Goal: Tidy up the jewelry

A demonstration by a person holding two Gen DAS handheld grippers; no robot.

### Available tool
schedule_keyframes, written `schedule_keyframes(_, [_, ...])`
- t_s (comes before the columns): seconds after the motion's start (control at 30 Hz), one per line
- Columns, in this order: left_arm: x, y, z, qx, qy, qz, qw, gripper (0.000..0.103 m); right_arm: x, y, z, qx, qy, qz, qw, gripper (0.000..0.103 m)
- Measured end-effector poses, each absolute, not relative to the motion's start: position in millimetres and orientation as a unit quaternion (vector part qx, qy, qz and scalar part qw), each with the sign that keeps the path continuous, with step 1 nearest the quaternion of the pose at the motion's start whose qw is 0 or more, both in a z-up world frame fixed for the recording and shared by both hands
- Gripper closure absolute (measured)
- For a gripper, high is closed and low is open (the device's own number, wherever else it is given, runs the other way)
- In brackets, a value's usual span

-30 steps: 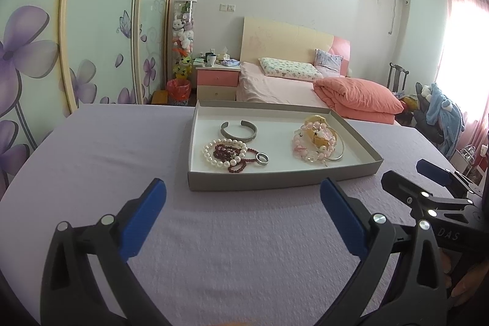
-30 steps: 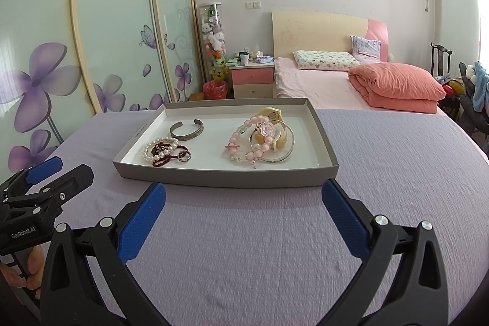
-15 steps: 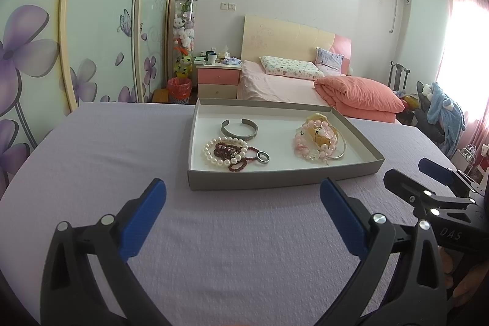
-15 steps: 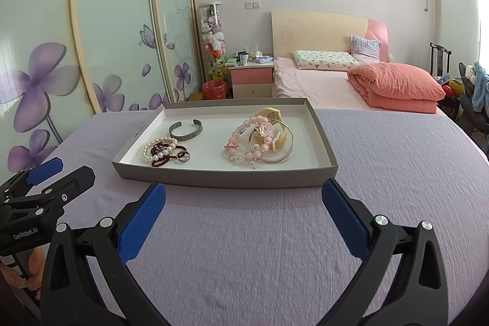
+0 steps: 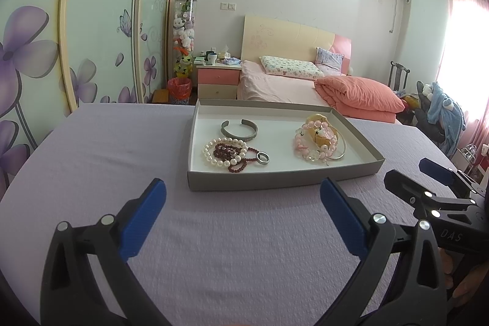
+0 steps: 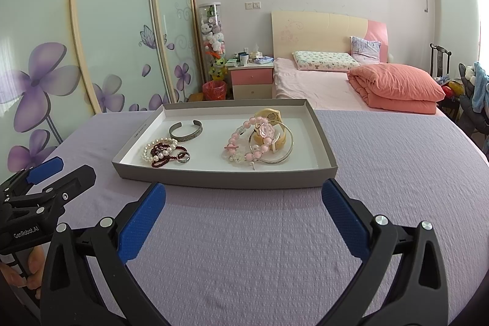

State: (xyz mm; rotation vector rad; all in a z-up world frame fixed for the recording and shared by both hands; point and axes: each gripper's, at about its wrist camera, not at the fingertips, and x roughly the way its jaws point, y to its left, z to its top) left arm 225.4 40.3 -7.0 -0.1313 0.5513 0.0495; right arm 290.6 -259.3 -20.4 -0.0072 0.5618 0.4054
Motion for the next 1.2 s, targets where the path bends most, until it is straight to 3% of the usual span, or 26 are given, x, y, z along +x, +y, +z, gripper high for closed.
schedule_keyframes(1.2, [229.1, 38.4, -10.4, -0.06, 0.276, 0.022, 0.959, 0.002, 292.5, -261.4, -19.6, -0.002, 0.277, 0.199, 0.94, 0.001])
